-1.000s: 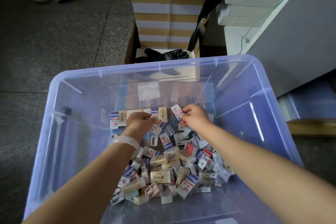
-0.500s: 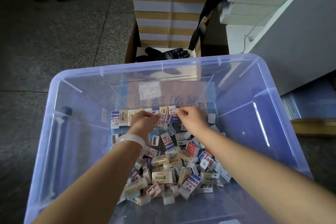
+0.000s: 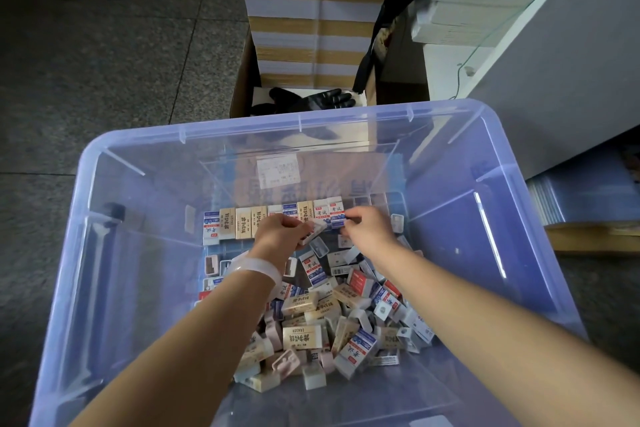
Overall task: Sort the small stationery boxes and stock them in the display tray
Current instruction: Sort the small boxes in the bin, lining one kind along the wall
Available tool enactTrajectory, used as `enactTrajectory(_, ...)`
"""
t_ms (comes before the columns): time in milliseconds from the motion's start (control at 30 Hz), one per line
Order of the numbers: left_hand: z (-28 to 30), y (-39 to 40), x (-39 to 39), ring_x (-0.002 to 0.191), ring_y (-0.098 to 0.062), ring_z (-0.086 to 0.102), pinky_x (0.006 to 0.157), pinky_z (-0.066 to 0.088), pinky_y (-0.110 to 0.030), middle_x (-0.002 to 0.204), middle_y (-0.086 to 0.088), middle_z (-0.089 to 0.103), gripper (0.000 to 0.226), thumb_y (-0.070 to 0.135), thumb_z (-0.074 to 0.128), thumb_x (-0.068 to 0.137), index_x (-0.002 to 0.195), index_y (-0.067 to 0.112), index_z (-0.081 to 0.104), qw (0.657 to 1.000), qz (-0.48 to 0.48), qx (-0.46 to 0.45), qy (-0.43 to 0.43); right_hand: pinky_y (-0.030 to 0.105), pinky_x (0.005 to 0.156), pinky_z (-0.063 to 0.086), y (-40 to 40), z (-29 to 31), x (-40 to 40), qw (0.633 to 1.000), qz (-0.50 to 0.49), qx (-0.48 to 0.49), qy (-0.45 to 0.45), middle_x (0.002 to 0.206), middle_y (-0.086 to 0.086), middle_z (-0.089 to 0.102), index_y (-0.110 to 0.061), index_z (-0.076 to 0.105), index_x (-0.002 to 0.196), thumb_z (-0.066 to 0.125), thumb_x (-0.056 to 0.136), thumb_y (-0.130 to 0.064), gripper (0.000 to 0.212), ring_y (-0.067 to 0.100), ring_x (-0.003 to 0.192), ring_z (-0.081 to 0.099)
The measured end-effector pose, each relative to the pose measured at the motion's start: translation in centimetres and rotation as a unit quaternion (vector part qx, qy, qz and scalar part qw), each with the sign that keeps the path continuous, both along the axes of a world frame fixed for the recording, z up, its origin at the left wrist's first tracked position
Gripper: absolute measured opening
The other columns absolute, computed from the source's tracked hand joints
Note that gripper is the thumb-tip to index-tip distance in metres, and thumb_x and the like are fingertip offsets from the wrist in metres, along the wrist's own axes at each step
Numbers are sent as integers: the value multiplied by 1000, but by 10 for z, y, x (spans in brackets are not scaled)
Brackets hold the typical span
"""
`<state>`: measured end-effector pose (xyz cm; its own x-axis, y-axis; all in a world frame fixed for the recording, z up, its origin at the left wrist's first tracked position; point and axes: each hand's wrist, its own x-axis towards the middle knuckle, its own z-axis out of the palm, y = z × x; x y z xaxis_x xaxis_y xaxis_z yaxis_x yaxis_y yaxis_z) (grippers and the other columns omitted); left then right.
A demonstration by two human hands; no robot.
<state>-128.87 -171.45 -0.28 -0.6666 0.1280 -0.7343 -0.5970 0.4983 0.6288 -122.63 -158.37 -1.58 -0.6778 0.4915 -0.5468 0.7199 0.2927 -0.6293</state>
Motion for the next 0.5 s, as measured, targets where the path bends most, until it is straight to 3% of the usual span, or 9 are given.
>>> enactTrajectory(100, 2, 2, 1, 76, -19, 63, 81, 56, -32, 84, -10, 64, 10, 8, 68, 84, 86, 4, 59, 998, 33, 37, -30, 22, 95, 34, 4, -1, 1, 991, 114, 63, -31, 128, 12, 52, -4, 59, 123, 47, 94, -7, 32, 24, 117, 49)
enactTrajectory(200, 2, 8, 4, 71, -18, 63, 75, 56, -29, 81, -11, 63, 9, 2, 63, 87, 84, 4, 55, 995, 62, 69, -39, 28, 97, 36, 7, 6, 4, 994, 79, 79, -7, 125, 12, 54, -4, 59, 121, 48, 96, -17, 31, 23, 117, 49)
enactTrajectory(267, 2, 13, 7, 69, -17, 62, 69, 55, -25, 79, -10, 62, 12, -1, 62, 87, 82, 5, 53, 993, 66, 91, -39, 30, 93, 43, 3, 13, 4, 997, 69, 8, 18, 119, 5, 60, -8, 58, 121, 46, 97, -28, 33, 19, 109, 55)
enactTrajectory(333, 1, 18, 10, 69, -16, 60, 65, 51, -22, 80, -9, 61, 13, -3, 61, 87, 83, 6, 53, 990, 52, 126, -32, 23, 81, 46, -4, 19, 3, 994, 39, -102, 19, 115, -2, 58, -10, 54, 126, 48, 97, -29, 35, 14, 97, 58)
enactTrajectory(400, 3, 20, 12, 67, -11, 57, 60, 47, -16, 82, -5, 62, 8, -1, 60, 88, 90, 6, 58, 988, 4, 152, -22, 18, 73, 47, -5, 17, 3, 986, -29, -161, 32, 115, 2, 59, -7, 52, 129, 52, 96, -17, 35, 14, 88, 60)
enactTrajectory(500, 5, 15, 10, 75, -7, 58, 60, 42, -6, 101, 0, 66, 22, 8, 55, 94, 114, 9, 64, 975, -196, 30, 101, 25, 82, 45, 5, 10, 3, 996, -65, -55, 22, 118, 4, 60, -10, 54, 124, 55, 93, -13, 31, 17, 99, 57)
